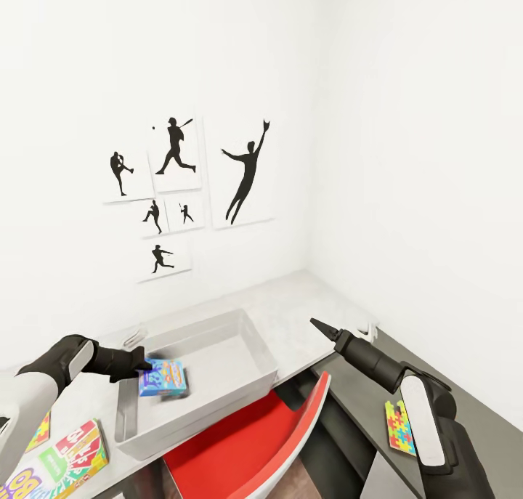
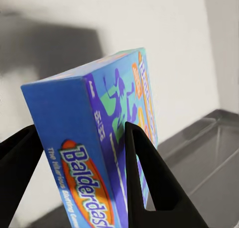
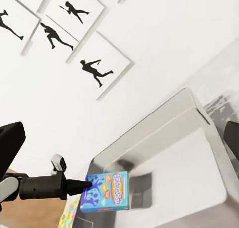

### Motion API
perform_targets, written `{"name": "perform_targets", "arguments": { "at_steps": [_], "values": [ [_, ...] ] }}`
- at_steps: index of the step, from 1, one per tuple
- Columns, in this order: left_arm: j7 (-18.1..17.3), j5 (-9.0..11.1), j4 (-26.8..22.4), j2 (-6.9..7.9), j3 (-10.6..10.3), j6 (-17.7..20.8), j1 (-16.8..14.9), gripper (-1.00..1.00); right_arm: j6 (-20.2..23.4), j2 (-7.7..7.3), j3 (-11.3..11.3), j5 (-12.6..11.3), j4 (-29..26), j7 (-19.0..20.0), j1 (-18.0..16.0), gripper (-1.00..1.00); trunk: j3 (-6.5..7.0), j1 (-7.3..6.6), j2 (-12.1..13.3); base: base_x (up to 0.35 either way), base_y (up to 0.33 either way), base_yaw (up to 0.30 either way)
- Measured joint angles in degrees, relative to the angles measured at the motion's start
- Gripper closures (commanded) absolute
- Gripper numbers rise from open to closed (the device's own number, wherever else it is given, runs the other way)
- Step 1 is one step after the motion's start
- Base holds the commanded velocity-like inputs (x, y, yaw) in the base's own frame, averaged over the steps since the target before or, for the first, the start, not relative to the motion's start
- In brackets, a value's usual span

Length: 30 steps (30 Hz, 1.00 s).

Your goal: Put all the toys in the child's room - the three board games (two on the bed and one on the table), the two jigsaw puzzles on the table, and the tennis ball on the table - inside the toy box on the table in the child's room.

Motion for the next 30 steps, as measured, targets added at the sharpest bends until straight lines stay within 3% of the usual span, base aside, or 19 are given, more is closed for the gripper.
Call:
{"name": "perform_targets", "arguments": {
  "at_steps": [30],
  "values": [
    [0.0, -0.1, 0.0, 0.00, -0.2, 0.0, 0.0, 1.00, 0.0, 0.00, 0.1, 0.0, 0.0, 0.0, 0.0, -1.00, 0.00, 0.00, 0.0, 0.000, 0.000, 0.000]
  ]
}}
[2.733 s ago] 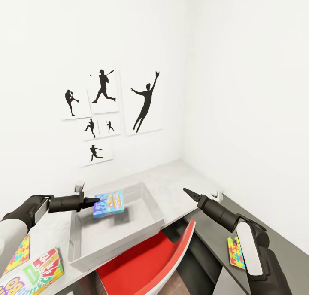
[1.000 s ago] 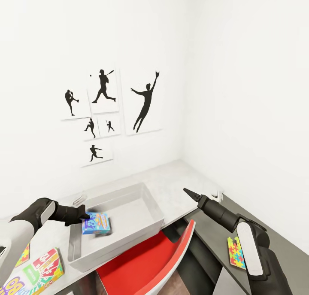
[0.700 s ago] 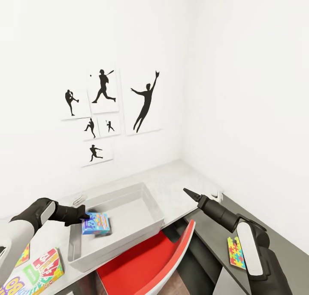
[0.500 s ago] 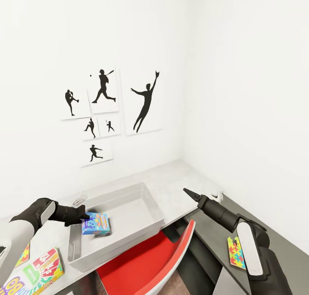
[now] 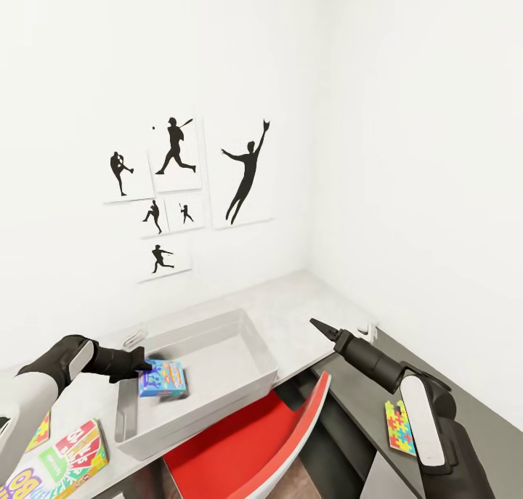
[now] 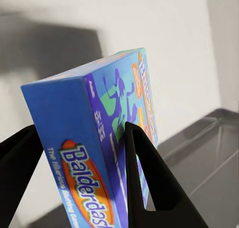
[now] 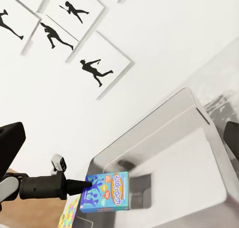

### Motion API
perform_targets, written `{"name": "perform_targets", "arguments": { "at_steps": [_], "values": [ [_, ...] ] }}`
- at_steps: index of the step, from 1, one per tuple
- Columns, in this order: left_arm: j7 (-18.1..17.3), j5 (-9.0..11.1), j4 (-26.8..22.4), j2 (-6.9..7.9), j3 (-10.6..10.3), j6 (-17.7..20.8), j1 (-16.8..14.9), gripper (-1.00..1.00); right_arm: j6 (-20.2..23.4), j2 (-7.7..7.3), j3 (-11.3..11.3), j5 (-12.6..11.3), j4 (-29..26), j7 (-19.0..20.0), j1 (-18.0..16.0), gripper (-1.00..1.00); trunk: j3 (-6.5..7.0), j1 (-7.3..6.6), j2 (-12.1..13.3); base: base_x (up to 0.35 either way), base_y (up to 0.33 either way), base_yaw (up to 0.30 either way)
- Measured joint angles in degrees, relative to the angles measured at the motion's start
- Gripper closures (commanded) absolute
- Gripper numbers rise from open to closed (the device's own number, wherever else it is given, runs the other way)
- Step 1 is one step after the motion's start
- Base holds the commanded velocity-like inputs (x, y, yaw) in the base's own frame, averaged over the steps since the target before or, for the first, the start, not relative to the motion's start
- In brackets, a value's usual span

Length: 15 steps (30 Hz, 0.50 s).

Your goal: Put all the toys in the child's room - the three board games (two on the bed and one on the table), the two jigsaw puzzles on the table, and the tennis ball on the table - inside the toy box on the table in the child's room.

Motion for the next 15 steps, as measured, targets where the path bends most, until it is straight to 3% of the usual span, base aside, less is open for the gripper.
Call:
{"name": "perform_targets", "arguments": {
  "at_steps": [15],
  "values": [
    [-0.9, 0.4, 0.0, 0.00, 0.4, -0.3, 0.0, 1.00, 0.0, 0.00, 0.0, 0.0, 0.0, 0.1, 0.0, -1.00, 0.00, 0.00, 0.0, 0.000, 0.000, 0.000]
  ]
}}
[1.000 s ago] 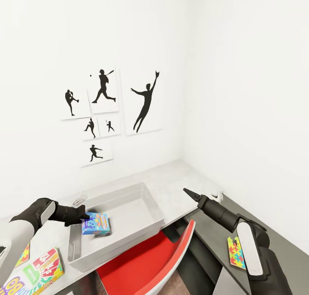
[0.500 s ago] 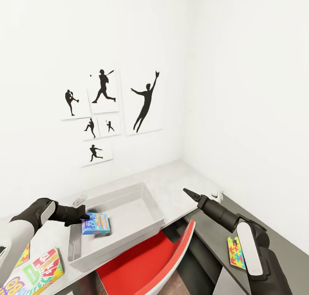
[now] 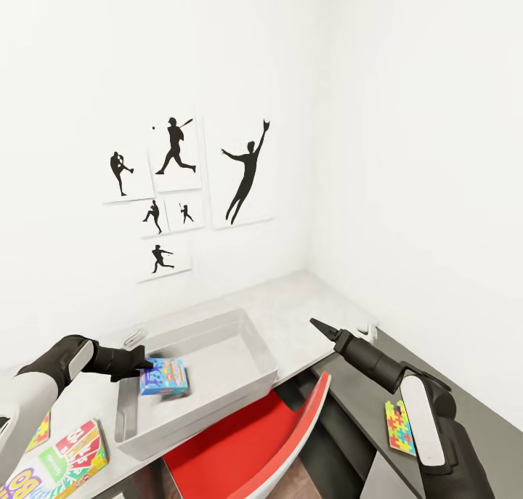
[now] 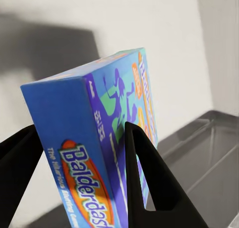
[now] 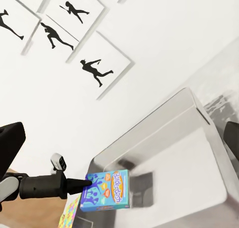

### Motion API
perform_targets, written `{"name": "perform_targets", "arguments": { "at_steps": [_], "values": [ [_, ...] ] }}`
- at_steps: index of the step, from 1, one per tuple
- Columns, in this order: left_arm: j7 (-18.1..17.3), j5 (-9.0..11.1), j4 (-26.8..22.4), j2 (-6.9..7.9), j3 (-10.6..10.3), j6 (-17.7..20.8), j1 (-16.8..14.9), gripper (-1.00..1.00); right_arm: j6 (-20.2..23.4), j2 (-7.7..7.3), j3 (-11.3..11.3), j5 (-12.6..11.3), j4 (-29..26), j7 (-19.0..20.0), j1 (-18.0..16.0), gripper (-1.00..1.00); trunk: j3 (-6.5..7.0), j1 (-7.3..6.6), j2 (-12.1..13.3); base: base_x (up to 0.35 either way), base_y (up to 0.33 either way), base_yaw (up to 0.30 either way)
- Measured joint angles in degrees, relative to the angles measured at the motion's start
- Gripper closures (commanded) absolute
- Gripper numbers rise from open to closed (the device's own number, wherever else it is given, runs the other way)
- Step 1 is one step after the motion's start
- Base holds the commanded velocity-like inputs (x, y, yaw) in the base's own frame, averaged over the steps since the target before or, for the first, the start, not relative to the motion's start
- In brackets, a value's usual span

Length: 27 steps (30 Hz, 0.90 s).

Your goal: Put all the toys in the child's room - the three board games (two on the bed and one on the table), the two jigsaw puzzles on the table, and the tennis ball on the table - inside the toy box on the table in the child's room.

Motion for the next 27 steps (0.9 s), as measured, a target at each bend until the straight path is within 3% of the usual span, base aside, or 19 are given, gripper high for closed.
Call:
{"name": "perform_targets", "arguments": {
  "at_steps": [16, 17, 27],
  "values": [
    [-0.1, 0.0, 0.0, -0.06, 0.0, 0.0, 0.0, 1.00, 0.0, 0.00, 0.0, 0.0, 0.0, 0.0, 0.0, -1.00, 0.00, 0.00, 0.0, 0.000, 0.000, 0.000],
    [-0.1, 0.0, 0.0, -0.07, 0.0, 0.0, 0.0, -1.00, 0.0, 0.00, 0.0, 0.0, 0.0, 0.0, 0.0, -1.00, 0.00, 0.00, 0.0, 0.000, 0.000, 0.000],
    [-0.1, 0.0, 0.0, -0.07, 0.1, -0.1, 0.0, -1.00, 0.0, 0.00, 0.0, 0.0, 0.0, 0.0, 0.0, -1.00, 0.00, 0.00, 0.0, 0.000, 0.000, 0.000]
  ]
}}
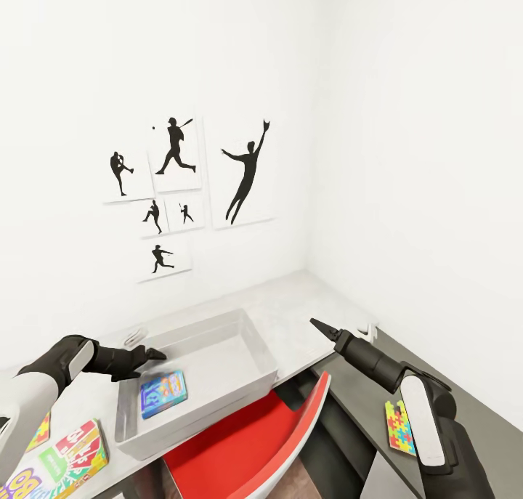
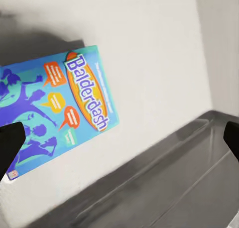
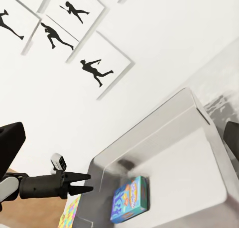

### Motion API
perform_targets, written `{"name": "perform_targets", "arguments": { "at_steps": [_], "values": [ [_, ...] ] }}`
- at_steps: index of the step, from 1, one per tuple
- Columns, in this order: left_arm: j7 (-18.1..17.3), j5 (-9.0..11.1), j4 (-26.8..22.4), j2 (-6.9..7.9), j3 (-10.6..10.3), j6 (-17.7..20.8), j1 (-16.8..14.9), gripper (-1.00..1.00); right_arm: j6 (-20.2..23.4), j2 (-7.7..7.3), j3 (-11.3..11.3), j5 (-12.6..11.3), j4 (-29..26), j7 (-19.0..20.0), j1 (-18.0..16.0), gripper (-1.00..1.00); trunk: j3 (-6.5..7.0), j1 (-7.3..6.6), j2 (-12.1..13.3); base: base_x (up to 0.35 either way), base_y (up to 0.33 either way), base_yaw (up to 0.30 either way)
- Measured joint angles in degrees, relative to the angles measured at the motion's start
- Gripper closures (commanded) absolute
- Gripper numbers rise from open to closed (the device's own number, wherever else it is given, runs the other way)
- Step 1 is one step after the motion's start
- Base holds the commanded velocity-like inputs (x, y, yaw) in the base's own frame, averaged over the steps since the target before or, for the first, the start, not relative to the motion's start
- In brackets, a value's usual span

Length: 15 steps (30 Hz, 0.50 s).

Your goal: Put all the toys in the child's room - the three board games (two on the bed and one on the table), the two jigsaw puzzles on the table, and the tennis ball on the table - inside the toy box on the table in the child's room.

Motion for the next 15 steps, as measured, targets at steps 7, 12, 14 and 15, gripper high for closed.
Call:
{"name": "perform_targets", "arguments": {
  "at_steps": [7, 12, 14, 15],
  "values": [
    [0.1, -0.1, 0.0, 0.06, 0.0, 0.0, 0.0, -1.00, 0.0, 0.00, 0.0, 0.1, 0.0, 0.0, 0.0, -1.00, 0.00, 0.00, 0.0, 0.000, 0.000, 0.000],
    [0.0, 0.0, 0.0, 0.07, 0.0, 0.0, 0.0, -1.00, 0.0, 0.00, 0.0, 0.1, 0.0, 0.0, 0.0, -1.00, 0.00, 0.00, 0.0, 0.000, 0.000, 0.000],
    [0.0, 0.0, 0.0, 0.09, 0.1, 0.0, 0.0, -1.00, 0.0, 0.00, 0.0, 0.1, 0.0, 0.0, 0.0, -1.00, 0.00, 0.00, 0.0, 0.000, 0.000, 0.000],
    [0.0, 0.0, 0.0, 0.10, 0.1, 0.0, 0.0, -1.00, 0.0, 0.00, 0.0, 0.1, 0.0, 0.0, 0.0, -1.00, 0.00, 0.00, 0.0, 0.000, 0.000, 0.000]
  ]
}}
